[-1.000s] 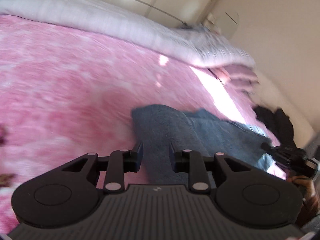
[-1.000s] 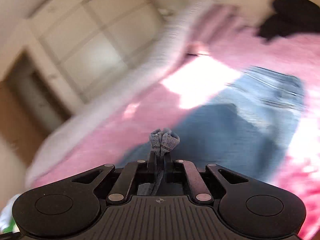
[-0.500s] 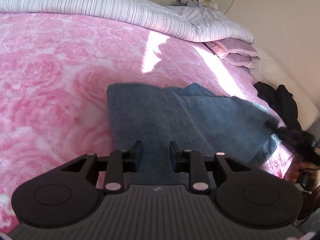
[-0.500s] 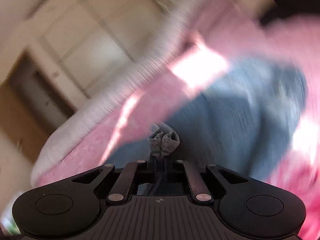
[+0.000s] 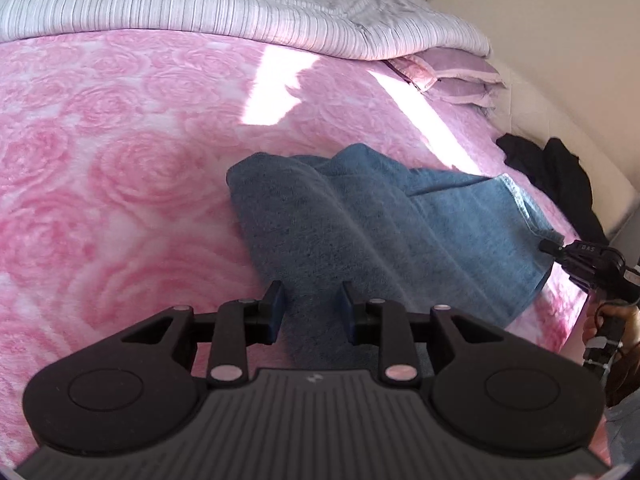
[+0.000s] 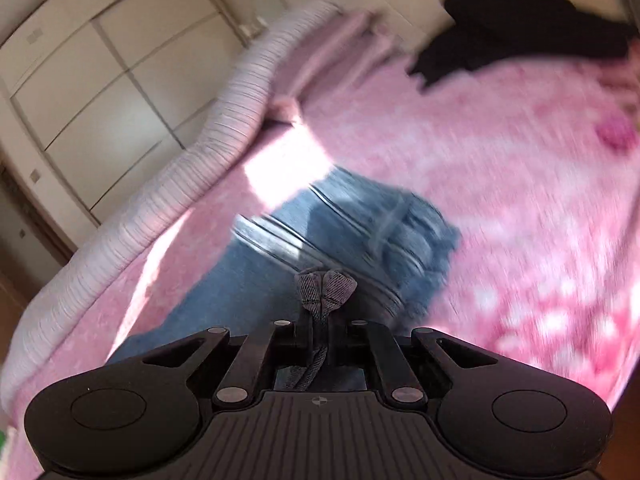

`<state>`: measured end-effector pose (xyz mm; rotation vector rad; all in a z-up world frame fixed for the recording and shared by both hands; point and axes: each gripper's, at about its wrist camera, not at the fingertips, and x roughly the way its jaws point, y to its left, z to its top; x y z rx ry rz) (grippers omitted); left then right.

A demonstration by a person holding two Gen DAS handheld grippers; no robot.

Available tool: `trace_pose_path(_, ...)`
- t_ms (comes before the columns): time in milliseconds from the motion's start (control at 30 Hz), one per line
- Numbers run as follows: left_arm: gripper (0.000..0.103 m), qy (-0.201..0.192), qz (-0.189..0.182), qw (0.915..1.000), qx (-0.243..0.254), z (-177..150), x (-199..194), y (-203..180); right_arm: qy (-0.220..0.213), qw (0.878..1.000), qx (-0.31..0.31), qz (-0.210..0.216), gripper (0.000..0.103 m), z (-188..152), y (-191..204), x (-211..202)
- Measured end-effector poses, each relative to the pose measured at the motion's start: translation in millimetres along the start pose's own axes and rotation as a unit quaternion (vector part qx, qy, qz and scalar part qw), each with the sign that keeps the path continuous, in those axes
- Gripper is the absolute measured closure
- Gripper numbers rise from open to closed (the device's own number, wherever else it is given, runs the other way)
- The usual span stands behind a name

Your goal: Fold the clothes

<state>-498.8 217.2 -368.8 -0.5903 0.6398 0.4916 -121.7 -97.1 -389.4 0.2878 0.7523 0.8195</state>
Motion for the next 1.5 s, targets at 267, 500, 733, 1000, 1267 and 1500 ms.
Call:
trace_pose_path(267,0.079,0.006,-0.018,0.9997,0.017,3,10,-17,-0.068,0.997,-0.024,-0.007,0.098,39,0,-14)
trace_pose_path(500,0.079,0.010,-0.020,0.9994,0.026,2,15,-24,-0.084,0.996,-0.013,-0.010,0.098,40,-10,-16)
trace_pose_path(733,0.079,0.009,-0.017,0.9991,0.037,0,21,-29,-0.044,0.998,0.017,-0.036,0.098,41,-33,7)
trace_pose_path(1000,0.079,-0.009,0.003,0.9988,0.048,0,2,-28,-0.076,0.991,-0.036,-0.101,0.060,46,-20,-17)
trace_pose_path(1267,0.079,0.004,0.005,0.9937,0.112,-19,13,-48,-0.100,0.956,-0.262,-0.086,0.070,20,21,-16)
trace_pose_path(1500,0.085,0.030,0.032,0.9908,0.128,-13,28,-46,-0.014,0.933,-0.337,-0.127,0.075,12,21,14)
